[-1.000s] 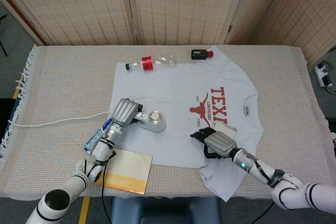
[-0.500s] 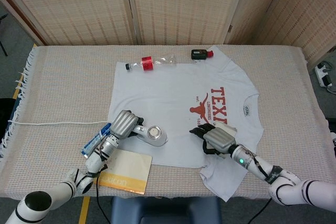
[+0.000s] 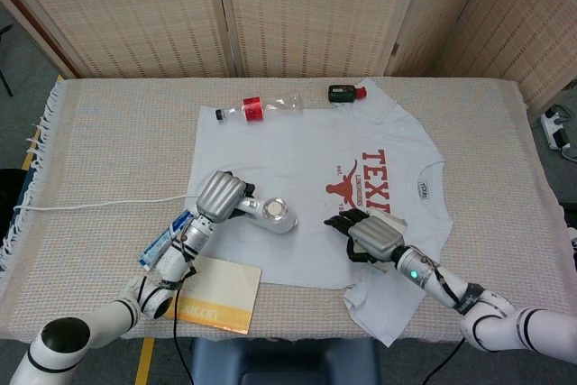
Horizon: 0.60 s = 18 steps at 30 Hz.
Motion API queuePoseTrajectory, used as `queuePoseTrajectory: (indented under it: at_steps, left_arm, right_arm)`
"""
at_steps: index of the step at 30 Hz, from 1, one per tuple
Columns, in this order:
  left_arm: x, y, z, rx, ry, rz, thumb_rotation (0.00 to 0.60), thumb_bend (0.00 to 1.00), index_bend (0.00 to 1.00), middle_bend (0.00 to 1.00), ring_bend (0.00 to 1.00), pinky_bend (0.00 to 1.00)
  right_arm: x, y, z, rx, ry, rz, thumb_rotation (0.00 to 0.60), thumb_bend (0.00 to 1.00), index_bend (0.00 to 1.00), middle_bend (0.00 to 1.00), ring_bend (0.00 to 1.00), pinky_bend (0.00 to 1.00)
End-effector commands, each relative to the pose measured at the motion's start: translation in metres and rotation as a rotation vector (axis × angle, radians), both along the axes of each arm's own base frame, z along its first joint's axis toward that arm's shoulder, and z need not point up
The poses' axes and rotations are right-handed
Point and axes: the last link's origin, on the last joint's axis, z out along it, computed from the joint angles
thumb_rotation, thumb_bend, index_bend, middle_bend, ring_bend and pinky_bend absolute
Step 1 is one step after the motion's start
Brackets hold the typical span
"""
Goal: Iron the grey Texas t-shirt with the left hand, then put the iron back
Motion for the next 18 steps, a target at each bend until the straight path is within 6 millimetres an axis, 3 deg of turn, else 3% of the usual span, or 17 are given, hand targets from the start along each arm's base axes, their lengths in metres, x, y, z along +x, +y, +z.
queuePoseTrajectory:
  at_steps: [1,6,18]
  left_arm:
    - [0.008,0.013,-0.01,0.009,0.011,0.051,0.6,0.29,0.96,1.0,0.87,0.68]
    - [0.003,0.013,-0.022,-0.011,0.053,0.068,0.6,0.29,0.96,1.0,0.87,0.68]
    - [-0.016,-0.026,-0.022,-0.099,0.074,-0.032,0.6,0.29,0.96,1.0,0.87,0.68]
  right_arm:
    - [0.0,-0.001,0.0,-0.003,0.001,-0.002,0.146,0.96,0.0,0.06,0.0,0.0]
    - [0.0,-0.004,0.0,-0.007,0.001,-0.007,0.148,0.96,0.0,0.06,0.0,0.0]
    - [-0.006,-0.005,0.001,-0.013,0.0,-0.022,0.146,0.96,0.0,0.06,0.0,0.0]
